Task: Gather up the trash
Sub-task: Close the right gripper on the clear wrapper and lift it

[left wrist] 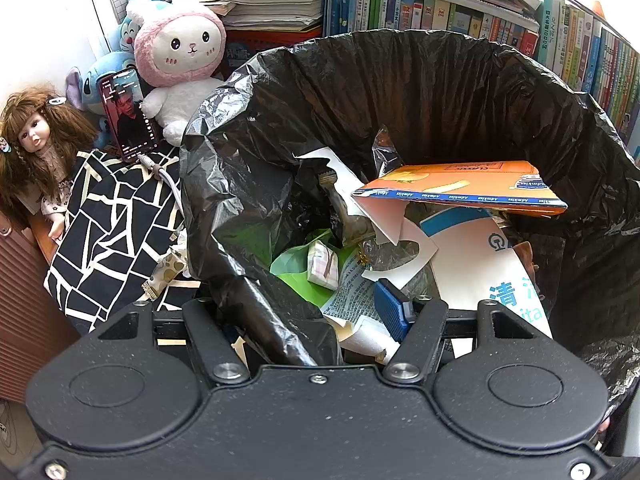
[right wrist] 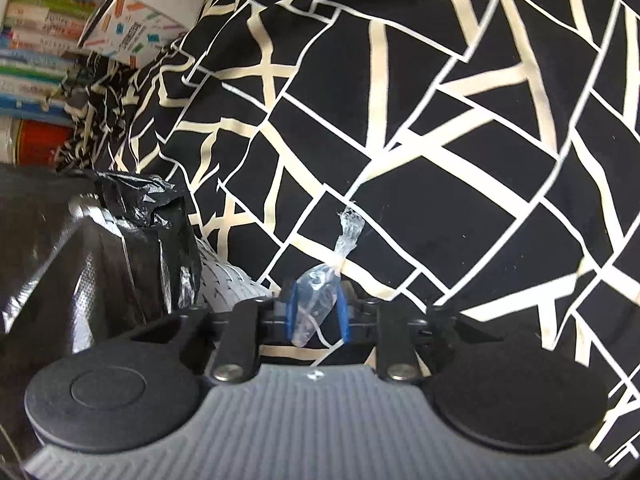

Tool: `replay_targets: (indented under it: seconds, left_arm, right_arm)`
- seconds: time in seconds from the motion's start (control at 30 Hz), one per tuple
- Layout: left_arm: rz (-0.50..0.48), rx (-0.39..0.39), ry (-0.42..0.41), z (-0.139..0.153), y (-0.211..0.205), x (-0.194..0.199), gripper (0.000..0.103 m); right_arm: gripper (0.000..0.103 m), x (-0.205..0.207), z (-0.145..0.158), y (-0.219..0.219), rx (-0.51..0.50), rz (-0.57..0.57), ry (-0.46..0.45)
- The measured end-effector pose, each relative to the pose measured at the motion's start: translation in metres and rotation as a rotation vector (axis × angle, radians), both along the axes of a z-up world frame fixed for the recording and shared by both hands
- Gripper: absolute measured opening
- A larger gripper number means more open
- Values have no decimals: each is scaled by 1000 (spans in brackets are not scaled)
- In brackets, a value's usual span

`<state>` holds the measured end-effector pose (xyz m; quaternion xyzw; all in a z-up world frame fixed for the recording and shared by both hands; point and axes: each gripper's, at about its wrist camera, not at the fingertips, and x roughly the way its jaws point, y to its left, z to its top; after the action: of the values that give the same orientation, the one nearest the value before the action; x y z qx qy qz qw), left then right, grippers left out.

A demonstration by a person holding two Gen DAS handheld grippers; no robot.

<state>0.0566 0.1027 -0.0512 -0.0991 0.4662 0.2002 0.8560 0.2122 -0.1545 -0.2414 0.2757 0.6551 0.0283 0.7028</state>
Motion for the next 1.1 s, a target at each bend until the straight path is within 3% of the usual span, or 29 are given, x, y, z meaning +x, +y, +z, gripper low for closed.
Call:
replay_targets:
  seconds: [0.17,0.43,0.57,0.6,0.67,0.8,1.03,1.1]
  left_arm:
    - [0,-1,-1,0,0,0,62]
    - [1,-3,-4,-1,1,0,62]
    - [0,-3,-4,-1,0,0,63]
    - [-1,-3,-4,-1,0,0,63]
    - [-5,-2,-2,-1,0,1,63]
    - [-10,0,1,0,0,2,63]
    - [-6,0,-3,0,0,1,63]
    - [-2,-2,-5,0,0,1,63]
  right_arm:
    - [13,-6,14,-11,-37,-8,-43]
    - [12,-28,32,-45,-100,-48,-91]
    - [23,-29,29,-50,-50,-63,-73]
    - [41,-27,28,-47,-38,-60,-73]
    - [54,-24,25,-38,-24,-57,-79]
    - [57,-11,15,-13,-29,-29,-69]
    - [56,2,-1,15,-99,7,-53]
    - [33,-1,0,16,-116,6,-61]
